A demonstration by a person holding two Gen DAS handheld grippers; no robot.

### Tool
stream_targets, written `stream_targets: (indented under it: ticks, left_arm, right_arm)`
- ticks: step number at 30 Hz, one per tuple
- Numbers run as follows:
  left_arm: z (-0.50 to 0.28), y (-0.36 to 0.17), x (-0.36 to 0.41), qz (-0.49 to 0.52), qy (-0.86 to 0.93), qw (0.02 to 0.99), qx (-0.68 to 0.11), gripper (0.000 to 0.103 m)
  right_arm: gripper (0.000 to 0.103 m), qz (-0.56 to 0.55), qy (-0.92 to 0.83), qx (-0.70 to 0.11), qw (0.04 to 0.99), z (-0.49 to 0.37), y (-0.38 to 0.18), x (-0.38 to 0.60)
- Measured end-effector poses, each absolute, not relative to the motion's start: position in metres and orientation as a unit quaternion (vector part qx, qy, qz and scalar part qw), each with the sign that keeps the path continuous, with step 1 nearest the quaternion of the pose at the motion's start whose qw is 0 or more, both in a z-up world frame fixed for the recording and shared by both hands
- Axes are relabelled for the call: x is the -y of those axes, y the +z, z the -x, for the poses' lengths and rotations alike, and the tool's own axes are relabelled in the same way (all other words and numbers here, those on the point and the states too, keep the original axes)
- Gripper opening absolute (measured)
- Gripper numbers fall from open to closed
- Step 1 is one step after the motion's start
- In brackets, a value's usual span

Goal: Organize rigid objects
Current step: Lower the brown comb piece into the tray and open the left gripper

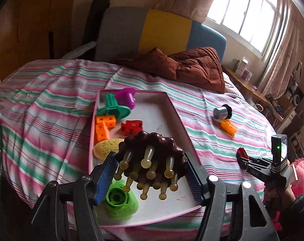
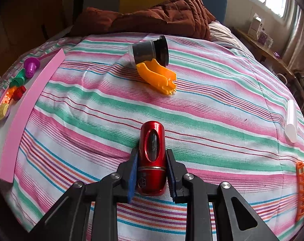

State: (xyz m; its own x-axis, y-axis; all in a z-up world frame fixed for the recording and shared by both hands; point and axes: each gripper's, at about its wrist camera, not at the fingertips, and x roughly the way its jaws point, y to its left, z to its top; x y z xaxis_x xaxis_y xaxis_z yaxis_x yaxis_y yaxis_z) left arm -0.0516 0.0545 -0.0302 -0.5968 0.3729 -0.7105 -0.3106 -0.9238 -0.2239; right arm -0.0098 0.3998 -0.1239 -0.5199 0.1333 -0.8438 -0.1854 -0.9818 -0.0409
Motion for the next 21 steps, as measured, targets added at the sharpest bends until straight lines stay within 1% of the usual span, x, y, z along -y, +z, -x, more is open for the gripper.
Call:
stream_targets:
  ticks: [4,11,14,18,21]
  left_arm:
    - [0.057,-0.035,-0.048,0.404,0.895,0.183,0.040,0.066]
    - [0.083,-0.041,-0.064,0.394,0.899,0.188,0.034,0.067]
    - [0.102,-0.051,-0.068,0.411,0.888,0.196,0.056,0.067]
    - [0.111,-0.066,-0.075,0.419,0.888,0.185,0.038,0.067]
    - [0.118,-0.080,-0.072,0.449,0.874,0.180,0.049,0.068]
  right_arm:
    - [0.026,0.482,0.871,-0.028,0.092,0.010,-0.124,-0.400]
    - [0.026,0.481,0.871,-0.029,0.092,0.010,-0.124,-0.400]
    - [0.027,0.481,0.871,-0.029,0.092,0.011,-0.124,-0.400]
    - [0.027,0.481,0.871,-0.028,0.092,0.011,-0.124,-0.401]
    - [0.027,0.481,0.871,-0.031,0.092,0.011,-0.124,-0.400]
